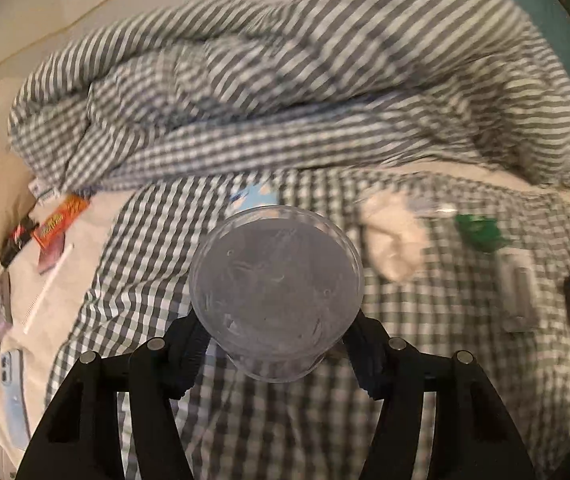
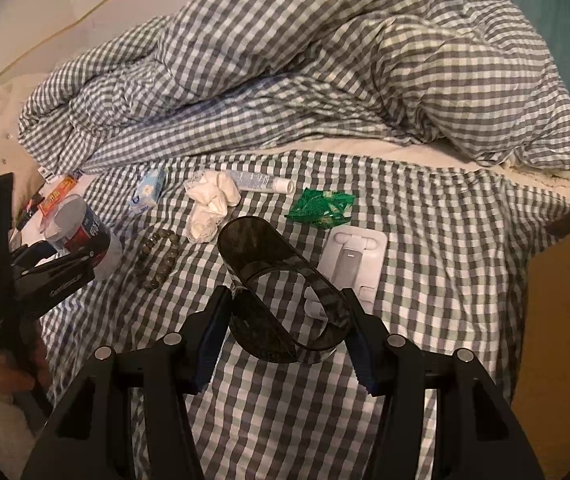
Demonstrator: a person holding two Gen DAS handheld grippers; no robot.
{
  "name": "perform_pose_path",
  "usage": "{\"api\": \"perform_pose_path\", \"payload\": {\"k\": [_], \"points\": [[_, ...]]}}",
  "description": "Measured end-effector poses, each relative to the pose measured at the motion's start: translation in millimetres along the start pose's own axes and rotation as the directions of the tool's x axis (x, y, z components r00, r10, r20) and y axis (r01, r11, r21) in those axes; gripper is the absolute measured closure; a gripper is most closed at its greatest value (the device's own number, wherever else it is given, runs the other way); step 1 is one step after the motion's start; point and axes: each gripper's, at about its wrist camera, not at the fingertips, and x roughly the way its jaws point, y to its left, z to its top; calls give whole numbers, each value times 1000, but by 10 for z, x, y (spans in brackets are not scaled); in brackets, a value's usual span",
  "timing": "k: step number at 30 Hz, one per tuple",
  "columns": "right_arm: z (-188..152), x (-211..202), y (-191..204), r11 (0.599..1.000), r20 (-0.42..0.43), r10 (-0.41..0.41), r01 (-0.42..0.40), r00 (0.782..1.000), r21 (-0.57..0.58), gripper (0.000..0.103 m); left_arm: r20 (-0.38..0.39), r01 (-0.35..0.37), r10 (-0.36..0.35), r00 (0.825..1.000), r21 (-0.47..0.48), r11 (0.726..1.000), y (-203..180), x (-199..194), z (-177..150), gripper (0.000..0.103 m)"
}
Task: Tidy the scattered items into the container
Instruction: 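Carry the floss container and black eyewear into the box and release them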
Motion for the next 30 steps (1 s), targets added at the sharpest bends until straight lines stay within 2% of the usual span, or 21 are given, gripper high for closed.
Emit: {"api": "perform_pose_path", "payload": {"k": [8,16,19,24,30], "points": [[-149,-519,-189,998,36,-50,49,998,42,49,70,92,-96,993,61,994,-502,-741,36,40],[-335,-1105,-674,988,88,-114,104,990,116,49,83,151,-160,984,103,983,-1009,-1109,-33,40],[-432,-1328,-924,979,103,-145,128,984,158,49,96,186,-200,975,135,973,-1281,-1263,-42,40],[-643,-1667,-1404,953,111,-225,194,968,235,49,116,259,-287,951,209,943,-1864,-1516,-14,40],[-909,-1900,-2016,905,87,-304,259,949,339,49,96,345,-389,916,307,887,-2706,-1714,-54,40]]}}
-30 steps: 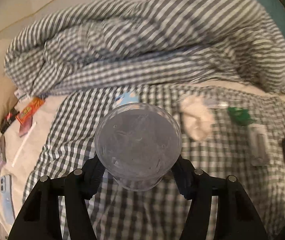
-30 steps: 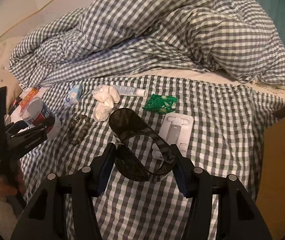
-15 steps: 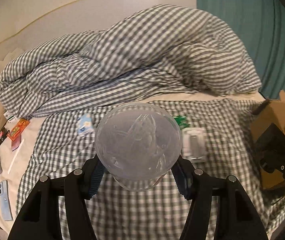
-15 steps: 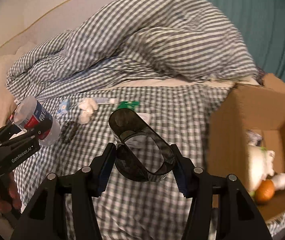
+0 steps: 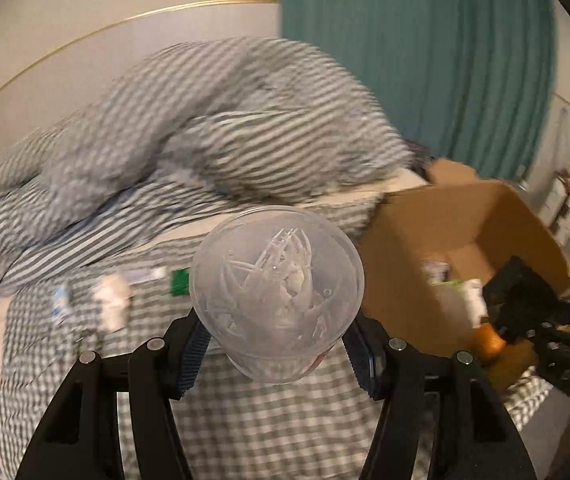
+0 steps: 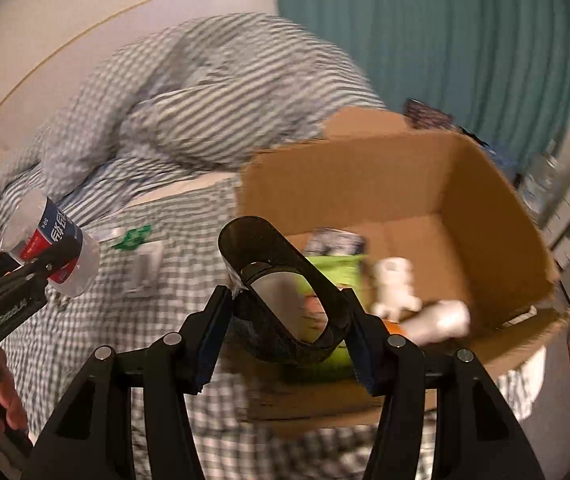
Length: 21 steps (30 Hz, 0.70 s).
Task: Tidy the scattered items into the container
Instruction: 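Carry the floss container and black eyewear into the box and release them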
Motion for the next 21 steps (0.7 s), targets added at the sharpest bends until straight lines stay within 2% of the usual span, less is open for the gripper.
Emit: {"api": "perform_pose_path", "payload": {"k": [1,3,6,8,11,12,13,14,16,18,21], "points": [[-8,-2,-102,1000,0,-11,11,1000,13,49,1,22,-22,1000,17,1000,-133,23,31,40],[-30,17,-304,998,-3,-37,37,999,42,56,5,74,-74,997,53,996,-425,65,101,40],[-51,47,-570,995,-4,-69,69,998,74,57,17,131,-134,991,123,984,-875,131,206,40],[-50,140,-688,993,-20,-87,89,996,83,65,-1,164,-166,986,143,976,-1126,246,256,40],[-68,171,-845,988,-16,-113,114,993,102,65,-27,179,-177,984,181,967,-1420,418,272,40],[-84,149,-888,987,-5,-118,117,993,113,57,-35,180,-176,984,193,965,-1495,468,268,39],[-97,135,-934,986,0,-114,113,994,126,51,-37,178,-174,984,203,963,-1542,483,257,36],[-111,109,-1004,984,12,-111,108,994,144,46,-27,160,-158,987,214,964,-1597,507,260,22],[-115,98,-1078,980,22,-128,123,991,156,45,-2,122,-124,992,217,968,-1624,518,273,1],[-134,61,-1148,977,25,-145,140,989,160,45,22,112,-120,993,216,970,-1598,493,289,0],[-159,51,-1198,976,20,-134,129,991,173,45,15,95,-100,995,214,972,-1569,475,280,0]]}}
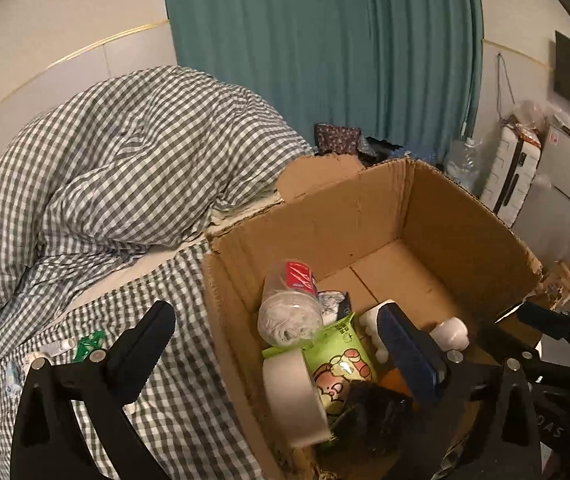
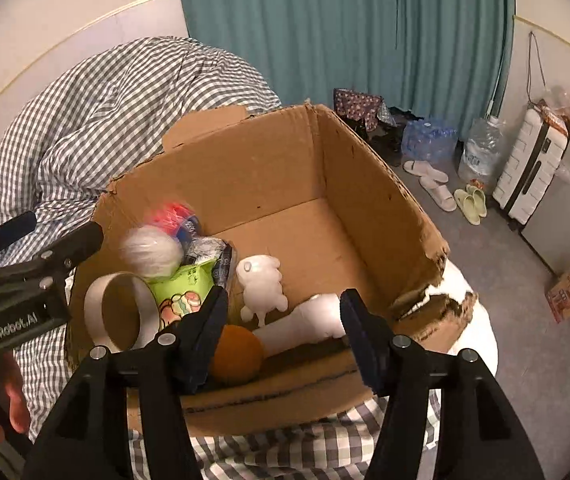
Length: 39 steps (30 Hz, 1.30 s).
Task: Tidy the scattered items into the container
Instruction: 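Move both grippers back over the items on the bed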
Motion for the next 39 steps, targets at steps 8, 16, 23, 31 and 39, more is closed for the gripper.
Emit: {"api": "perform_pose_path", "payload": {"k": [8,16,23,31,39], "points": [[-91,-212,250,998,21,50,-49,999,-30,45,-47,-74,71,996,-63,995,438,-211,-275,0],[-276,-498,1019,981,24,151,-147,988,-128,28,-147,-250,224,964,-199,948,1419,-618,-920,0],[-557,-678,1756,945,-4,233,-228,972,-237,25,-240,-396,330,913,-329,858,2395,-1071,-1574,0],[-789,-713,2381,905,-31,307,-302,951,-299,25,-297,-481,384,874,-430,764,3187,-1427,-2178,0],[-890,-253,2935,882,-122,319,-341,940,-325,25,-334,-456,324,885,-484,747,3641,-1188,-2584,0]]}}
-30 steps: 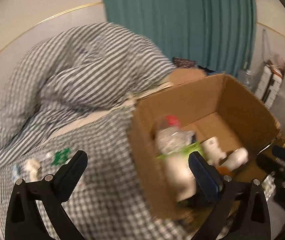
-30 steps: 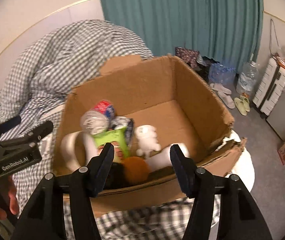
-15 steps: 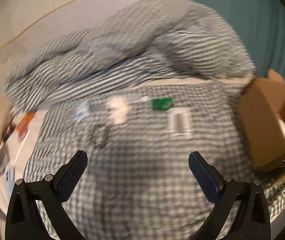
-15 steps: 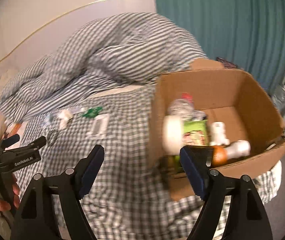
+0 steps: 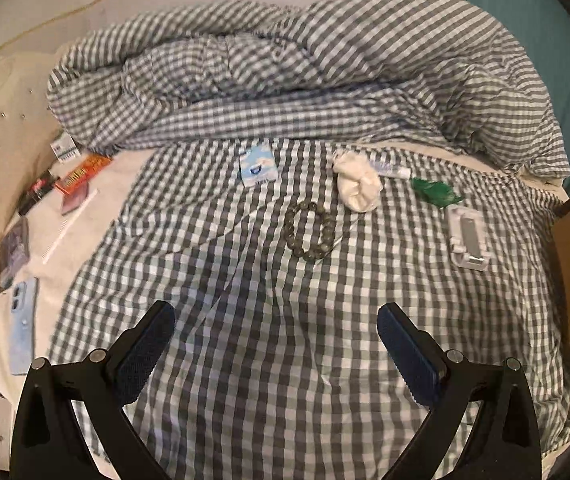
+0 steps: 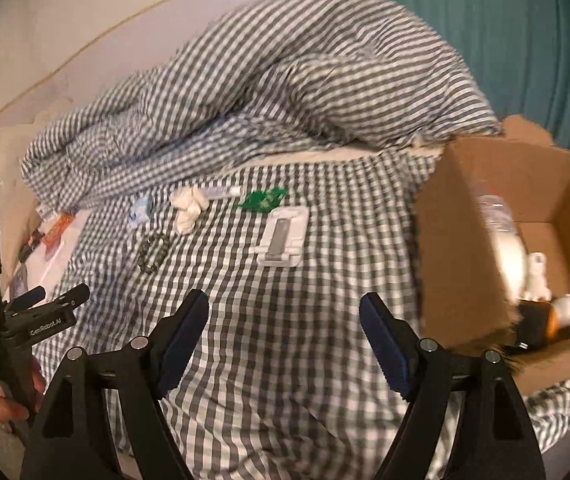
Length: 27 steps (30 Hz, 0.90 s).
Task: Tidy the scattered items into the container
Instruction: 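Move both grippers back over the items on the bed, then grasp the dark bead bracelet with the left gripper while the right grasps the white phone stand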
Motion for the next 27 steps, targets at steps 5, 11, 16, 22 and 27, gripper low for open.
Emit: {"api": "perform_pose_path", "payload": {"k": [5,11,16,22,27], "points": [[119,433,105,999,-55,-19,17,998,-27,25,-14,12,-12,1000,13,1000,-32,343,140,0],[173,876,78,999,-114,-36,34,993,-23,25,-23,24,-23,999,36,999,-200,808,331,0],[204,1205,-53,998,-162,-57,55,985,-20,25,-28,18,-16,999,71,997,-403,1197,437,0],[297,1404,-142,998,-173,-70,69,982,-14,25,-60,45,-39,997,110,993,-546,1596,493,0],[278,1562,-125,997,-204,-73,69,976,-27,25,-99,69,-60,993,86,994,-504,1802,469,16]]}}
